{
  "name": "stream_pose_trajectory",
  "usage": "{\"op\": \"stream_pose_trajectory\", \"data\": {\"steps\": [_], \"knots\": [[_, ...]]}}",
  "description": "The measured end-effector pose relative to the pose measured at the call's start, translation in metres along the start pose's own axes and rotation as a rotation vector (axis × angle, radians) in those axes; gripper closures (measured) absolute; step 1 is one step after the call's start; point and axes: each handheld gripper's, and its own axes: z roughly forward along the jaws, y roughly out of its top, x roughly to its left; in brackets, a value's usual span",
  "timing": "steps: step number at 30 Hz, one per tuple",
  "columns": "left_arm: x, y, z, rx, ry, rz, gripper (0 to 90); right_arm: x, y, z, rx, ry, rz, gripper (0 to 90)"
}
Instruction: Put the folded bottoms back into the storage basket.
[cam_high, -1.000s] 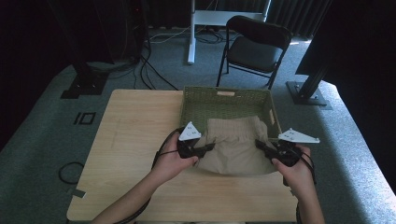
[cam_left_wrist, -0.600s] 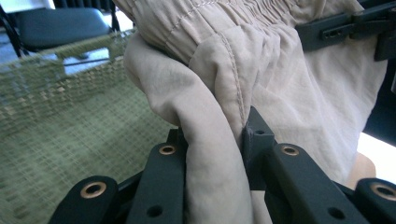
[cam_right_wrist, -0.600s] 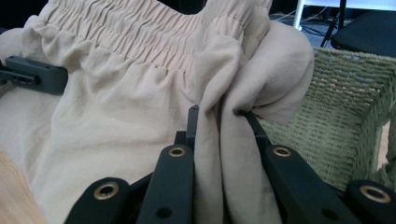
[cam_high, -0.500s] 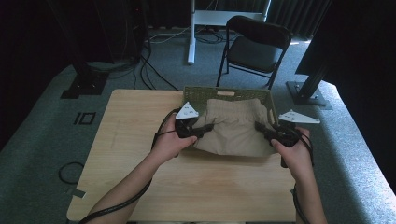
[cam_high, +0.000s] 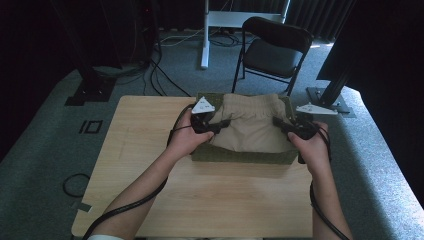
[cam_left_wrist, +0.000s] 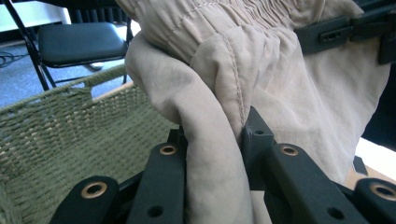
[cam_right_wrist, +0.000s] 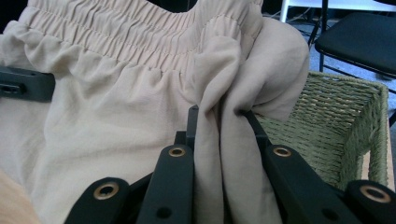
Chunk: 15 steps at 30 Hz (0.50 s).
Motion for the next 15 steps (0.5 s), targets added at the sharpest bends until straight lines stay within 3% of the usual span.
{"op": "stream_pose_trajectory", "data": {"steps": [15], "knots": [[0.038, -0.001, 0.032, -0.033, 0.027, -0.050, 75.9, -0.027, 0.016, 0.045, 0.023, -0.008, 0.054, 79.2]]}}
